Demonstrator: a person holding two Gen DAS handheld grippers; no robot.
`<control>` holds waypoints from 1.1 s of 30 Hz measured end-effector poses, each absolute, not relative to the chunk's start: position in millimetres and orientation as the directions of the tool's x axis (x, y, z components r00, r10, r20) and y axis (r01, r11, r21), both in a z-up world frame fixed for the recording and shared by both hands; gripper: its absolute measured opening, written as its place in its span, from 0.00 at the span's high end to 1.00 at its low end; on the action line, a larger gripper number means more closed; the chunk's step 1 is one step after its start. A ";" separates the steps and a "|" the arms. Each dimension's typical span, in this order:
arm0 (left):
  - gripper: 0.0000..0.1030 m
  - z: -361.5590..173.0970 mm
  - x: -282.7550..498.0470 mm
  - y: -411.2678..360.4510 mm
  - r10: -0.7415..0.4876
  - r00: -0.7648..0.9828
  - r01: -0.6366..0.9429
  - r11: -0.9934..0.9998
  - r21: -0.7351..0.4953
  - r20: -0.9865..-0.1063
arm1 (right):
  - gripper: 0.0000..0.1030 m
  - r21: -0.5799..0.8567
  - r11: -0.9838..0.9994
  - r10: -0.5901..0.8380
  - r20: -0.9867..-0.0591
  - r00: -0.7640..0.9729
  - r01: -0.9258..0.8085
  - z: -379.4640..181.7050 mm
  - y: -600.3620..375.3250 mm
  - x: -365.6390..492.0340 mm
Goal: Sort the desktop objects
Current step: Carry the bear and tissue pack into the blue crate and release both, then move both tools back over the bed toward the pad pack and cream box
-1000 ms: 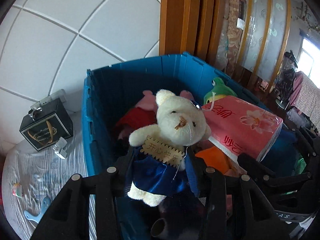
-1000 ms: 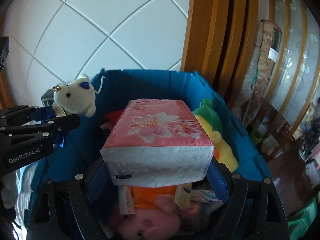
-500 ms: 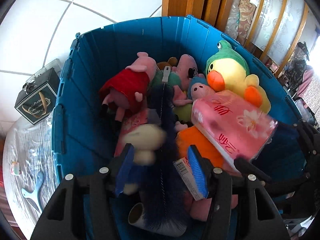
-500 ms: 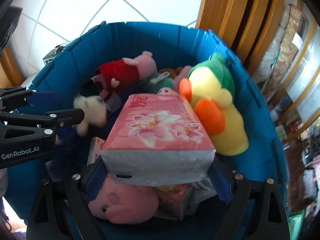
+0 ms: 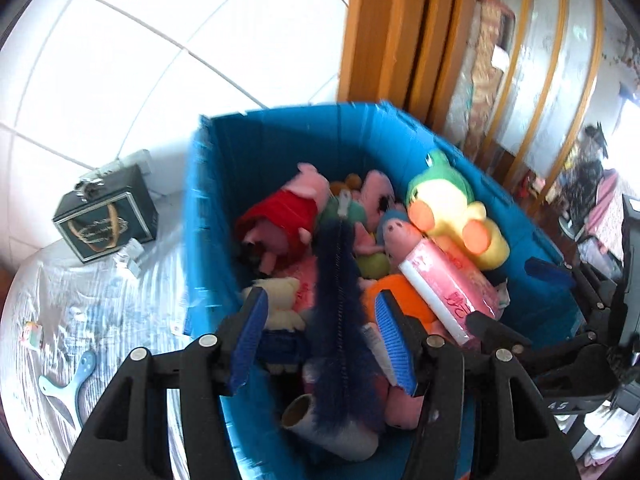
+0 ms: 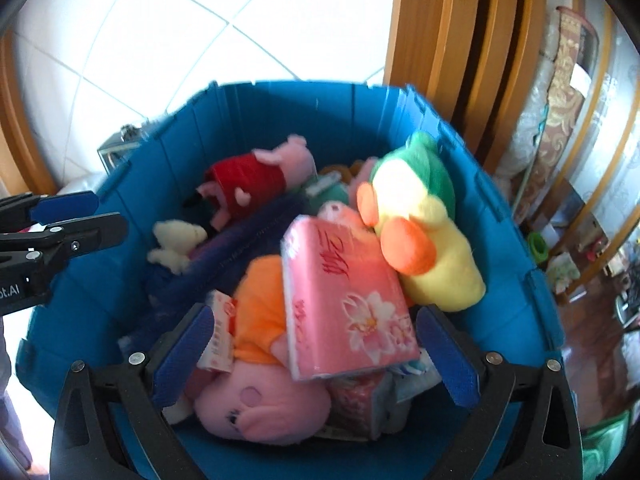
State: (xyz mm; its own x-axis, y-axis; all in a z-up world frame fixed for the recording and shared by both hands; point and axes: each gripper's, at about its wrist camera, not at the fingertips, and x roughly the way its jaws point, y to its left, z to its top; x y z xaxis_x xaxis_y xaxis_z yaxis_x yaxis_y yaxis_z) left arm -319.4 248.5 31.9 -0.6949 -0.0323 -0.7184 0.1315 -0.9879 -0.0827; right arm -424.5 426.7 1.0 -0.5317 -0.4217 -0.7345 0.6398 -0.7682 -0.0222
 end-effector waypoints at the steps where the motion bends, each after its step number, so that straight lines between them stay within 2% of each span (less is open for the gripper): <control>1: 0.46 35.1 -312.0 241.3 -0.046 -0.706 0.146 -0.986 -0.083 -0.706 | 0.00 -0.014 -0.766 -0.437 -0.722 -0.536 0.643 5.7 425.2 -420.3; 2: 0.42 38.0 -305.6 234.5 -0.068 -0.715 0.168 -0.983 -0.077 -0.696 | 0.00 -0.004 -0.762 -0.455 -0.708 -0.540 0.647 10.5 423.8 -416.0; 3: 0.32 40.5 -298.0 226.9 -0.098 -0.723 0.195 -0.978 -0.067 -0.684 | 0.00 0.009 -0.758 -0.477 -0.689 -0.545 0.652 15.8 420.9 -410.1; 5: 0.26 44.4 -282.2 210.1 -0.146 -0.746 0.242 -0.968 -0.060 -0.650 | 0.00 0.023 -0.746 -0.508 -0.666 -0.547 0.665 22.4 412.7 -402.0; 12: 0.26 42.9 -229.2 126.9 -0.227 -0.763 0.363 -0.925 -0.111 -0.605 | 0.00 0.040 -0.676 -0.600 -0.610 -0.518 0.736 35.2 359.1 -362.7; 19: 0.26 23.8 -176.9 31.3 -0.328 -0.743 0.467 -0.879 -0.100 -0.584 | 0.00 0.035 -0.615 -0.677 -0.537 -0.504 0.788 43.3 295.5 -320.8; 29: 0.26 -22.2 -103.5 -112.4 -0.469 -0.658 0.619 -0.782 -0.068 -0.589 | 0.00 0.066 -0.595 -0.729 -0.463 -0.503 0.801 47.7 214.9 -266.8; 33: 0.26 -49.4 -82.9 -173.7 -0.543 -0.565 0.711 -0.702 -0.034 -0.622 | 0.00 0.079 -0.621 -0.706 -0.488 -0.513 0.780 32.8 178.5 -254.6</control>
State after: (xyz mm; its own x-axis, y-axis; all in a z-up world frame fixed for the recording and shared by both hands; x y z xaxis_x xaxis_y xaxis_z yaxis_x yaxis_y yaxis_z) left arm -82.9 -173.7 -49.4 -0.5648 -0.5428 -0.6215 0.7115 -0.7019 -0.0336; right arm -254.6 178.5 32.8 -0.5133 -0.7058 -0.4882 0.7795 -0.6214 0.0788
